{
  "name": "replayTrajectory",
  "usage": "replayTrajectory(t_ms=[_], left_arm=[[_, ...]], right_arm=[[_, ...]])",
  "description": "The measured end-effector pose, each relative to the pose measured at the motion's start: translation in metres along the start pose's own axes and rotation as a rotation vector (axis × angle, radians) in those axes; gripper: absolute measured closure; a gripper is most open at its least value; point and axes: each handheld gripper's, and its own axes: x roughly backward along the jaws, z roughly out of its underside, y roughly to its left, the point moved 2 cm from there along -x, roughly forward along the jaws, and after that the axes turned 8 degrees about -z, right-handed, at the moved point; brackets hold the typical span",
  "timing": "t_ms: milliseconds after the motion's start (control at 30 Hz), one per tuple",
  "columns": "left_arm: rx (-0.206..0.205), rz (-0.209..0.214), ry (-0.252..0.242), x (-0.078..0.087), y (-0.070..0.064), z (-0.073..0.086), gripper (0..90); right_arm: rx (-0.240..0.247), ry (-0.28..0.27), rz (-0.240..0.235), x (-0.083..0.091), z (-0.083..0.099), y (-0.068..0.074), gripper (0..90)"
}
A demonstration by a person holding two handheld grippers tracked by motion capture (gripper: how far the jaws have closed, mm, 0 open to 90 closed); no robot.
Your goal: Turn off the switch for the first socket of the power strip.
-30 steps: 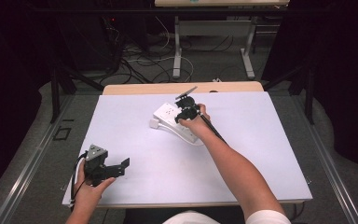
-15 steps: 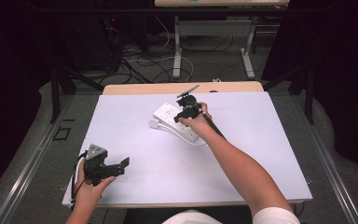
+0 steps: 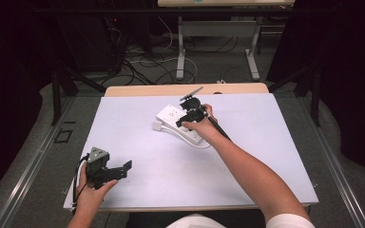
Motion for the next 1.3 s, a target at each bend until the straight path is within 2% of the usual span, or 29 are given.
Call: replayTrajectory(t_ms=[133, 200, 233, 267, 300, 400, 433, 467, 500, 600, 633, 667, 700, 833, 867, 900, 933, 1000, 1067, 1133, 1233, 1300], left_arm=[[-0.008, 0.002, -0.001, 0.0, 0.0, 0.0, 5.0], [-0.006, 0.005, -0.005, -0.001, -0.001, 0.0, 5.0], [-0.006, 0.004, -0.004, -0.001, -0.001, 0.0, 5.0], [-0.013, 0.005, 0.002, 0.0, -0.001, 0.0, 5.0], [-0.015, 0.006, 0.001, -0.001, -0.002, -0.001, 5.0], [-0.015, 0.006, -0.003, -0.001, -0.002, -0.001, 5.0], [-0.015, 0.006, -0.003, -0.001, -0.002, -0.001, 5.0], [-0.015, 0.005, 0.0, -0.001, -0.002, -0.001, 5.0], [-0.015, 0.005, -0.001, -0.001, -0.002, -0.001, 5.0], [-0.012, 0.001, -0.014, -0.001, -0.003, -0.001, 5.0], [-0.013, 0.004, -0.009, 0.0, -0.003, -0.001, 5.0], [-0.016, 0.006, -0.007, 0.0, -0.003, -0.001, 5.0], [-0.015, 0.005, -0.009, 0.0, -0.003, -0.001, 5.0], [-0.018, 0.007, -0.011, 0.0, -0.003, -0.001, 5.0], [-0.023, 0.011, -0.004, 0.001, -0.003, -0.001, 5.0], [-0.022, 0.011, -0.004, 0.001, -0.003, -0.002, 5.0], [-0.02, 0.007, -0.01, 0.0, -0.003, -0.002, 5.0], [-0.018, 0.007, -0.008, 0.0, -0.004, -0.002, 5.0], [-0.021, 0.008, -0.008, 0.0, -0.004, -0.002, 5.0], [-0.02, 0.009, -0.01, -0.001, -0.004, -0.002, 5.1], [-0.02, 0.011, -0.011, 0.0, -0.005, -0.002, 5.1], [-0.021, 0.012, -0.01, 0.0, -0.004, -0.002, 5.1]], right_arm=[[0.012, 0.004, 0.012, 0.003, 0.002, 0.002, 32.8], [-0.012, -0.001, 0.001, 0.007, 0.003, 0.006, 29.1], [0.01, -0.02, 0.006, 0.007, 0.004, 0.005, 27.7], [-0.012, 0.037, 0.005, 0.013, 0.003, 0.008, 25.9], [0.003, -0.014, -0.007, 0.011, 0.004, 0.007, 23.7], [0.008, -0.017, -0.007, 0.015, 0.006, 0.009, 18.1], [0.001, 0.011, -0.004, 0.018, 0.007, 0.01, 17.4], [0.014, -0.018, 0.002, 0.017, 0.009, 0.009, 16.1], [-0.003, -0.024, -0.008, 0.018, 0.01, 0.011, 15.2], [0.02, -0.006, 0.009, 0.022, 0.013, 0.011, 14.6], [0.019, -0.017, 0.008, 0.023, 0.014, 0.012, 14.5], [0.013, 0.011, 0.018, 0.026, 0.015, 0.013, 13.8], [0.028, -0.013, 0.019, 0.025, 0.016, 0.012, 11.8], [0.03, -0.013, 0.021, 0.03, 0.021, 0.014, 2.6], [0.034, -0.031, 0.011, 0.03, 0.022, 0.014, 1.0], [0.04, -0.012, 0.029, 0.033, 0.023, 0.015, 0.0], [0.054, -0.024, 0.028, 0.033, 0.025, 0.016, 0.0], [0.075, -0.016, 0.044, 0.037, 0.029, 0.017, 0.0], [0.08, -0.031, 0.045, 0.039, 0.033, 0.019, 0.0], [0.092, -0.014, 0.061, 0.043, 0.037, 0.02, 0.0], [0.114, -0.044, 0.068, 0.046, 0.046, 0.021, 0.0], [0.126, -0.038, 0.077, 0.05, 0.052, 0.023, 0.0]])
